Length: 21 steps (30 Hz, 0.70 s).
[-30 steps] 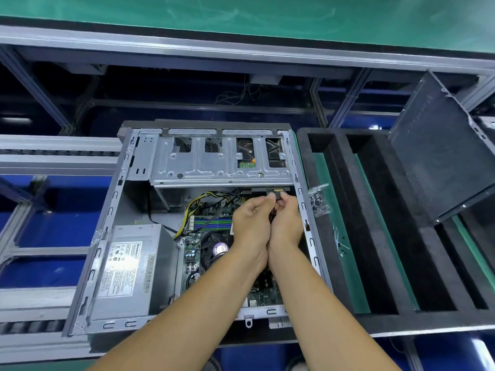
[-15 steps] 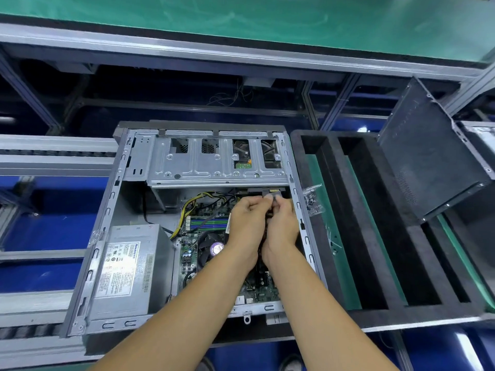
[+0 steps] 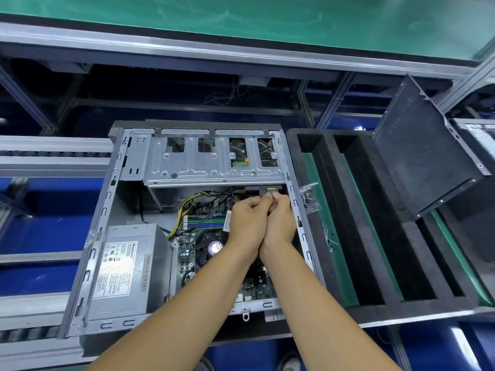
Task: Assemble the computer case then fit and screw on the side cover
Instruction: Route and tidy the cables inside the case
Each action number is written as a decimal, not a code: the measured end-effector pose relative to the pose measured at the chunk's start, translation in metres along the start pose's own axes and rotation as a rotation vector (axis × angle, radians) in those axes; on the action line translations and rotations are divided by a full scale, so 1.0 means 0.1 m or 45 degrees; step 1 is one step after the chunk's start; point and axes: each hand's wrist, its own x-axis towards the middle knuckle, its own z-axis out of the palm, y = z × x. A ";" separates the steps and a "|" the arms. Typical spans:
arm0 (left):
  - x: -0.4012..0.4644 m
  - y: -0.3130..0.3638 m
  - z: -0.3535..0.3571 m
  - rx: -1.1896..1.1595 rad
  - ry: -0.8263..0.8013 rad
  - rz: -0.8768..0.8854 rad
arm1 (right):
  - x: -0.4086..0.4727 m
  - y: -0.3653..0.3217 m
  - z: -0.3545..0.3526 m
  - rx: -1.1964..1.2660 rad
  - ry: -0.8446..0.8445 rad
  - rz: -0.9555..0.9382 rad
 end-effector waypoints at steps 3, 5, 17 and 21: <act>0.03 0.00 0.00 0.115 0.001 0.063 | 0.01 0.01 0.00 0.046 -0.035 0.023; 0.05 0.01 0.00 0.221 0.008 0.113 | 0.02 0.01 0.00 0.084 -0.054 0.053; 0.04 0.04 -0.01 0.380 0.069 0.229 | -0.01 -0.03 -0.03 -0.115 -0.062 -0.028; 0.02 0.03 -0.01 0.385 0.082 0.253 | -0.01 -0.04 -0.02 -0.031 -0.097 -0.003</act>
